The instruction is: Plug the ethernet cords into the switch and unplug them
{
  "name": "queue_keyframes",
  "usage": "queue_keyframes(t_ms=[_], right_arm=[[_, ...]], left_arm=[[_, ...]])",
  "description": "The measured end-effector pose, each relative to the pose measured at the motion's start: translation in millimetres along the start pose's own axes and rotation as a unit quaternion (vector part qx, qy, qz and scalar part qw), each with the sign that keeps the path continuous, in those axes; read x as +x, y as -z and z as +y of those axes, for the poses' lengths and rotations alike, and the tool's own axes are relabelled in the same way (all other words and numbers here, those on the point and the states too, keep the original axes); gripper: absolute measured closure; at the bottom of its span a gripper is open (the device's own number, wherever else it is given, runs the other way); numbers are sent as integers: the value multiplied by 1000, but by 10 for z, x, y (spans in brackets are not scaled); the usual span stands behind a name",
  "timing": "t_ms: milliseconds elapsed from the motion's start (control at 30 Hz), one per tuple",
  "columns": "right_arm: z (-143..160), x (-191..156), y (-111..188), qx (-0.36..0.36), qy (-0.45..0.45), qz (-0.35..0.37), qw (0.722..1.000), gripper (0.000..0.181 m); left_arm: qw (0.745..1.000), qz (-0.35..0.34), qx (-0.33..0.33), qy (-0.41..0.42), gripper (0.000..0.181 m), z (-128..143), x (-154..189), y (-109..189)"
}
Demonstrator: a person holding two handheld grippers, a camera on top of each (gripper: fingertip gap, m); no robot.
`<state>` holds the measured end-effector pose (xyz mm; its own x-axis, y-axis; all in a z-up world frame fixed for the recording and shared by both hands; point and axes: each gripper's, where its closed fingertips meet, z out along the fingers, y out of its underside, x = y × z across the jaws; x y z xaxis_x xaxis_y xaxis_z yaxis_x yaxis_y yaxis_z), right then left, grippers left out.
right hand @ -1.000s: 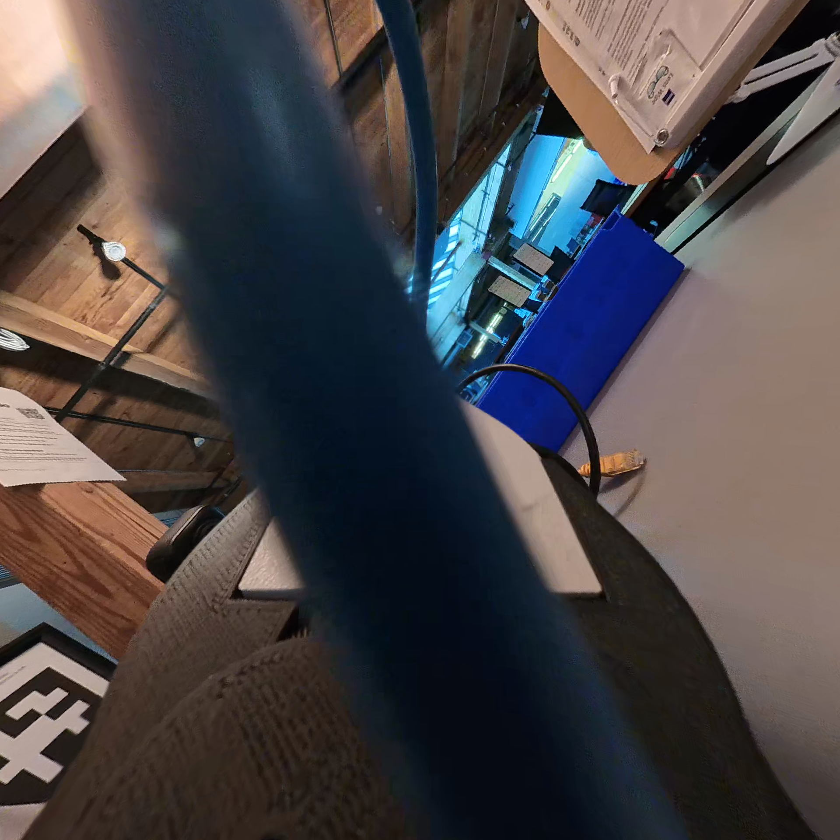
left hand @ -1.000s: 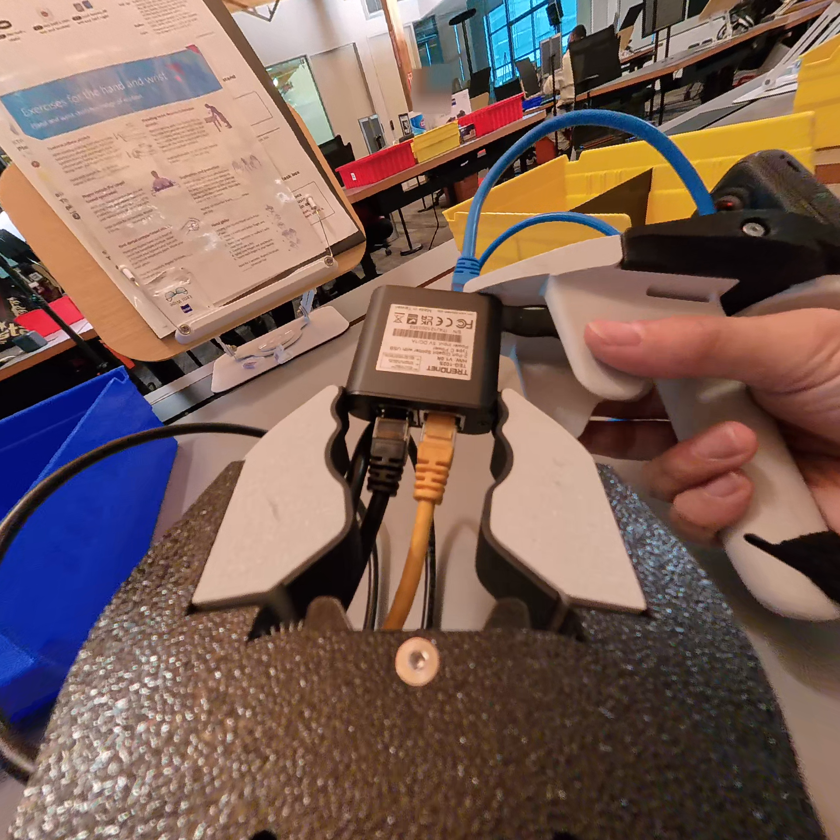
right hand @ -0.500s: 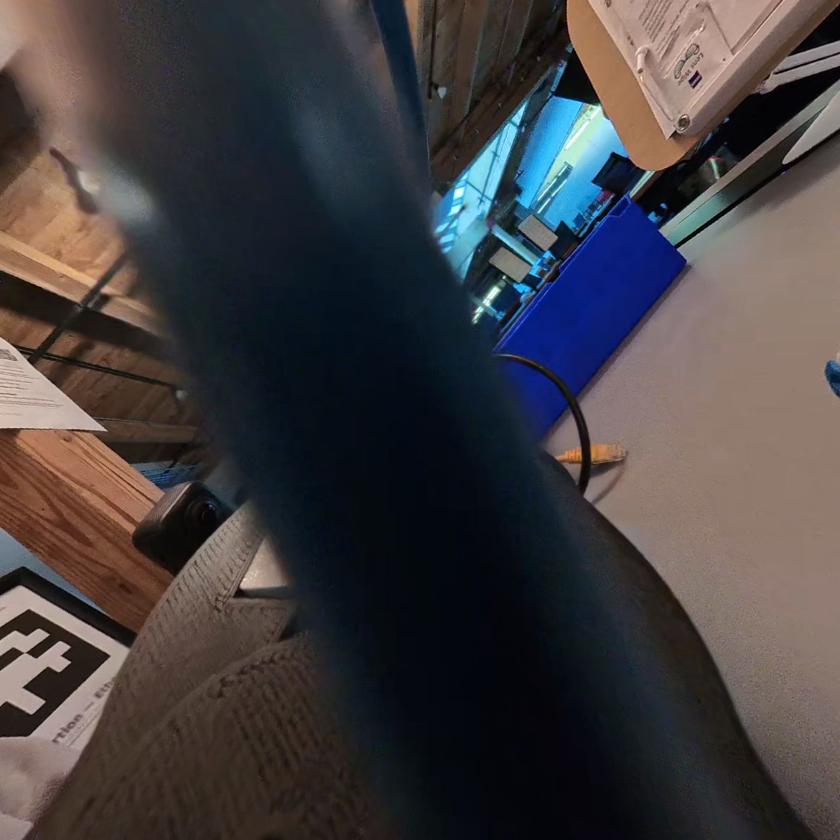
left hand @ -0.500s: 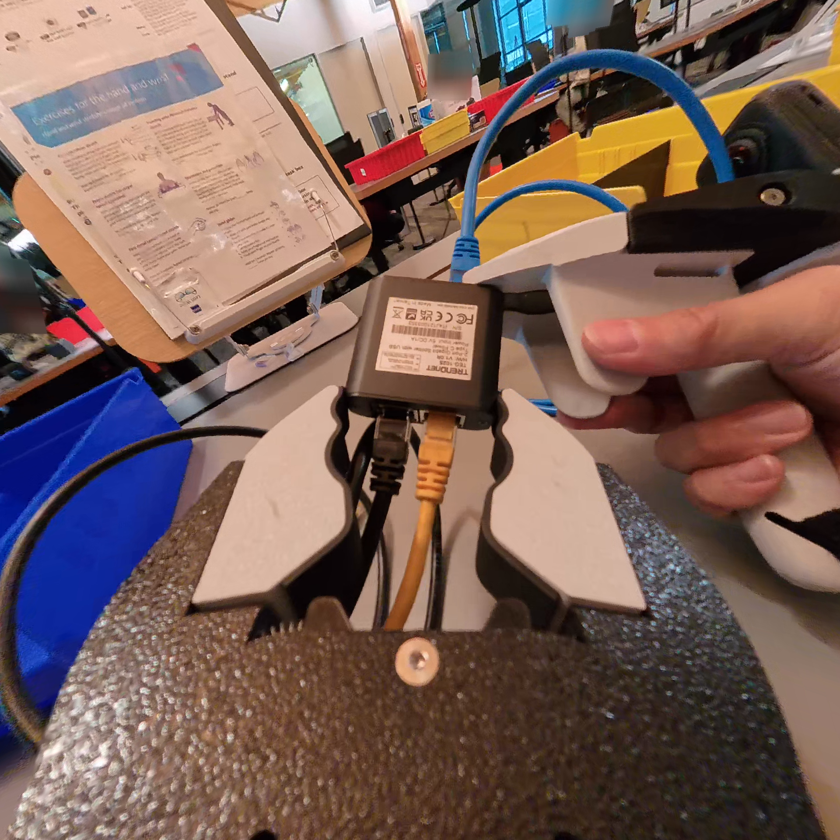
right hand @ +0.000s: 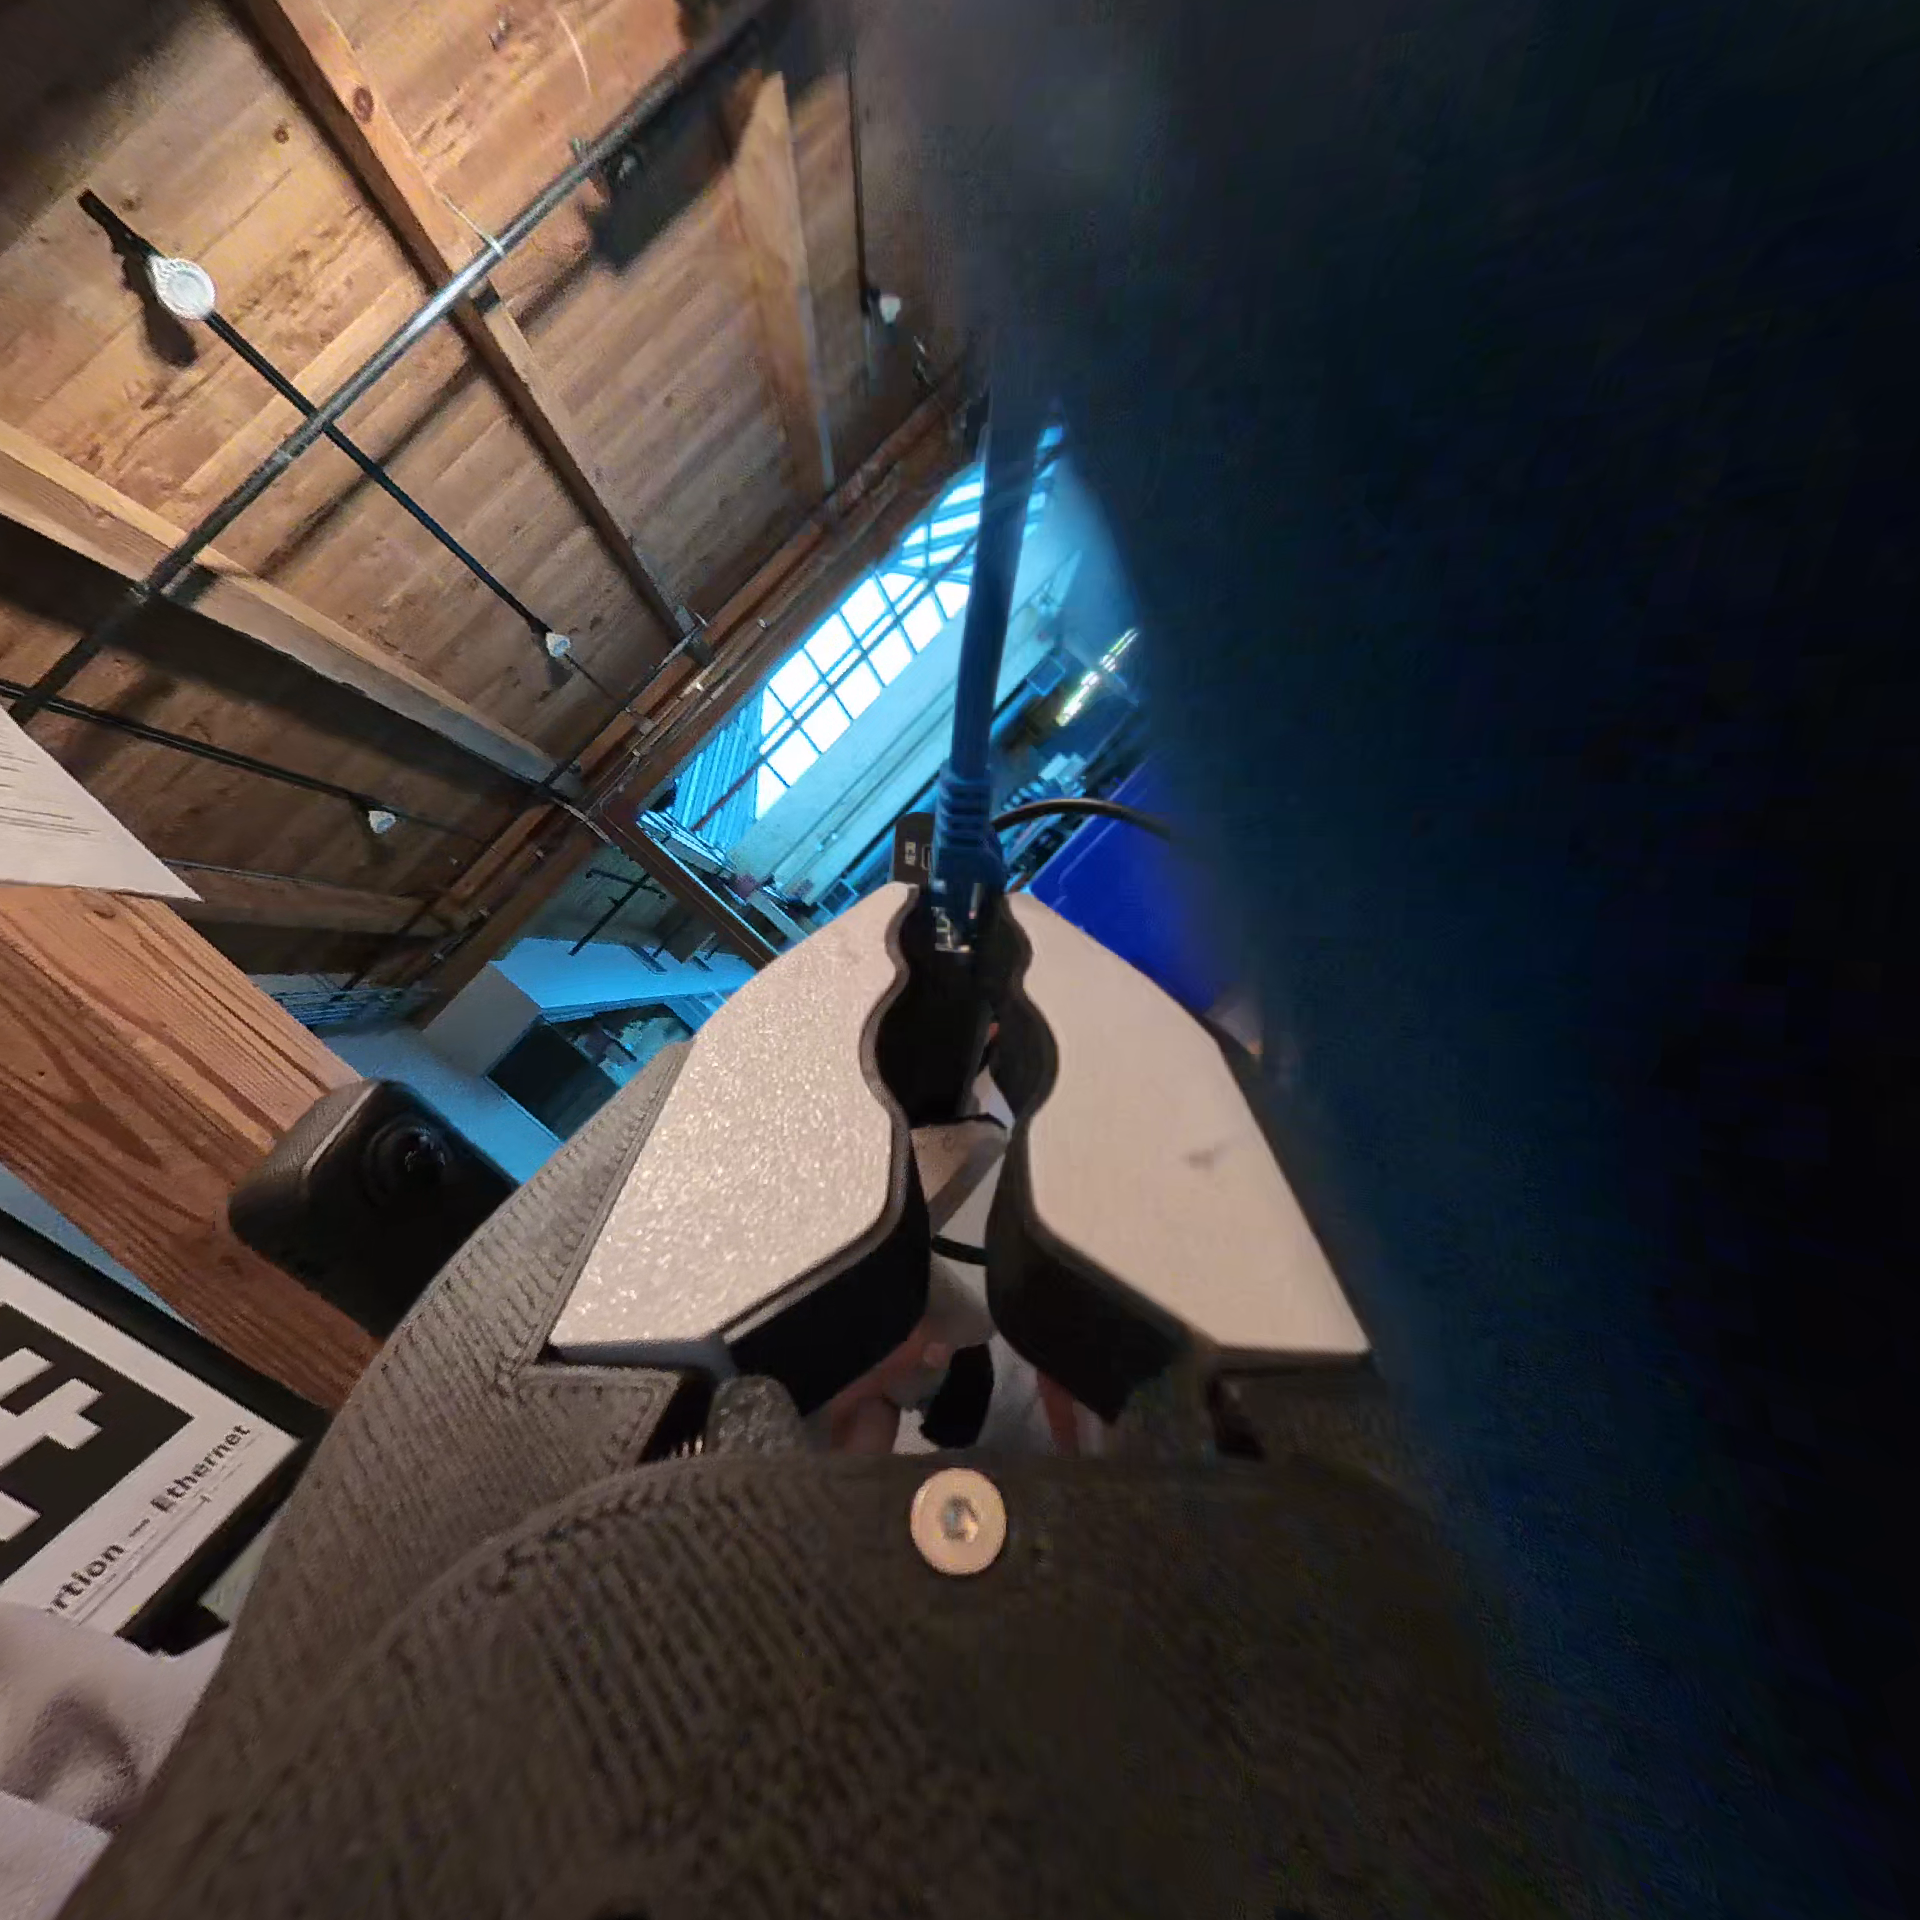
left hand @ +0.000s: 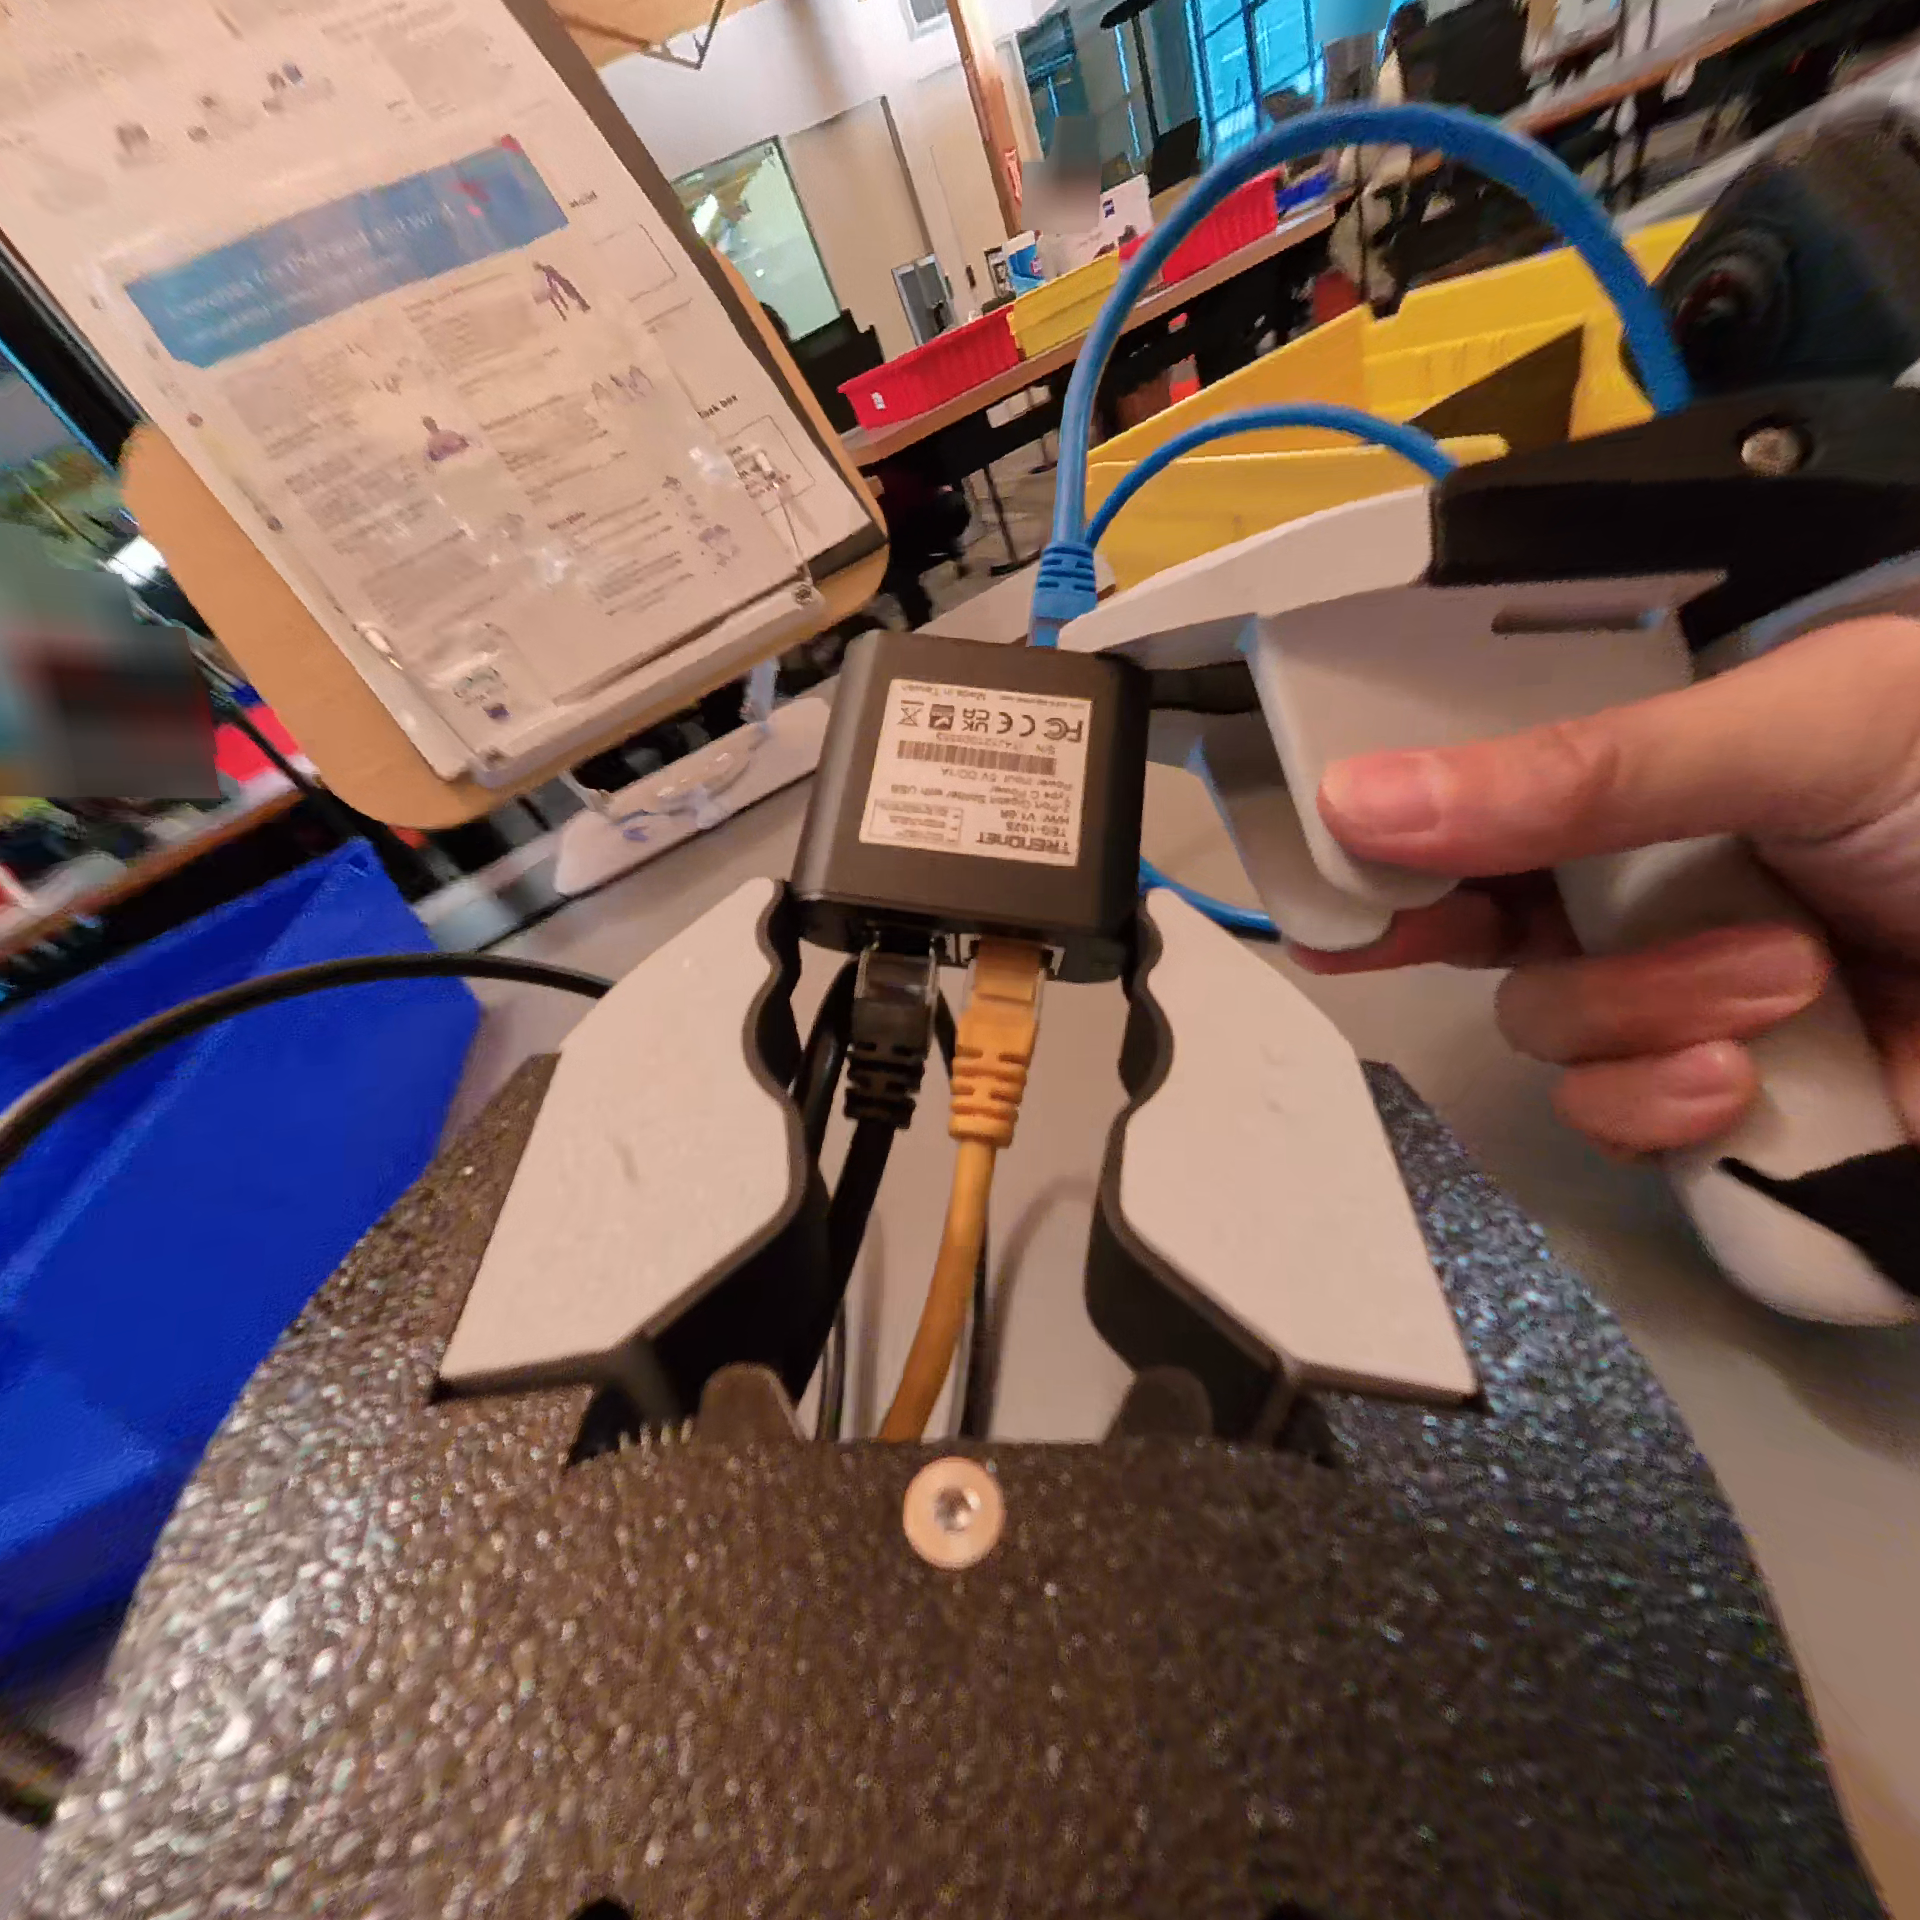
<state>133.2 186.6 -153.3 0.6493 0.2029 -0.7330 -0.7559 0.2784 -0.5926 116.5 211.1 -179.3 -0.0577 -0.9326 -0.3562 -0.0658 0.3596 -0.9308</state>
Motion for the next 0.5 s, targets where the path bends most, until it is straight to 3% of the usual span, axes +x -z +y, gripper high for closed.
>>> queue_keyframes(t_ms=[67, 133, 233, 367, 500], right_arm=[[-60, 8, 21, 9, 19, 8, 1000, 171], [-424, 95, 182, 72, 7, 16, 997, 171], [-449, 45, 218, 7, 124, 28, 992, 171], [-377, -336, 56, -80, 155, -15, 985, 171], [-528, -615, 138, -147, 220, -3, 964, 171]], left_arm=[[998, 22, 0, 50, 122, 18, 31, -6], [998, -12, -1, 63, 122, 76, -150, 38], [996, -17, 10, 85, 122, -17, -298, 56], [996, -27, 27, 80, 122, -134, -459, 121], [996, -38, 17, 77, 122, -35, -627, 167]])
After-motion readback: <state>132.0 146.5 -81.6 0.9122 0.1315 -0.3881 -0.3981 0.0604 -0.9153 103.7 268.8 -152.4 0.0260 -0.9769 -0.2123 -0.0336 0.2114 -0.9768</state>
